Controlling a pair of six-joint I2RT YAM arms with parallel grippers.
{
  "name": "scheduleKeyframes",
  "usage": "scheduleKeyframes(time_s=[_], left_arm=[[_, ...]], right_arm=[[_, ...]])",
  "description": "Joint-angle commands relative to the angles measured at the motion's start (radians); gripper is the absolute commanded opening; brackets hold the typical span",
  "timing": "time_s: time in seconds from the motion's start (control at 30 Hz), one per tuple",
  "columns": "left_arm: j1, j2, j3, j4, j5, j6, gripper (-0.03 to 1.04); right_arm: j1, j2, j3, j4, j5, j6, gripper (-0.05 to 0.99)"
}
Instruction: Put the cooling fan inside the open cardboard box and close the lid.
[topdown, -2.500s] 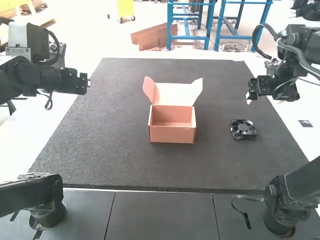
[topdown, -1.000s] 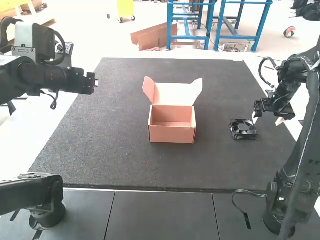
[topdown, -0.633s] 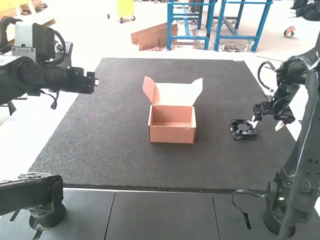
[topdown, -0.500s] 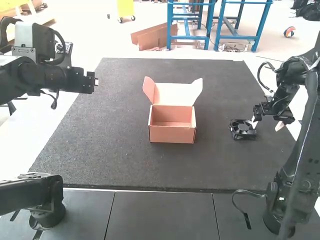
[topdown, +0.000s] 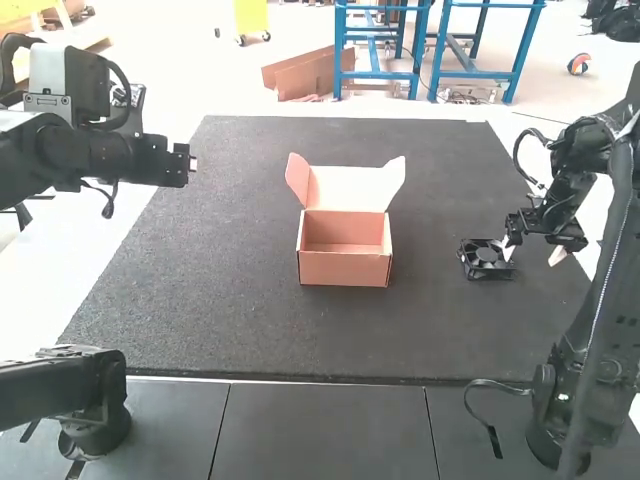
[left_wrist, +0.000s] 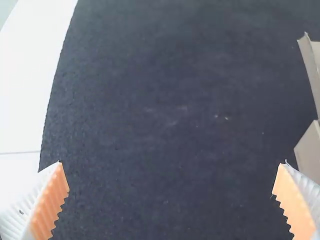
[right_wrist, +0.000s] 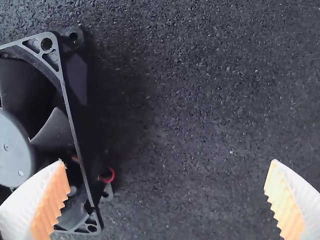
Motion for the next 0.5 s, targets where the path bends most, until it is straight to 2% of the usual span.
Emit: scheduleKeyframes(time_s=[0.0, 0.47], left_arm=[[-0.005, -0.007, 0.023, 0.005, 0.002, -0.008, 0.97], [-0.005, -0.009, 0.023, -0.004, 0.002, -0.010, 0.97]], right_arm=[[0.006, 0.024, 0.017, -0.004, 0.000, 0.006, 0.90], [0.008, 0.070, 0.015, -0.006, -0.003, 0.013, 0.90]])
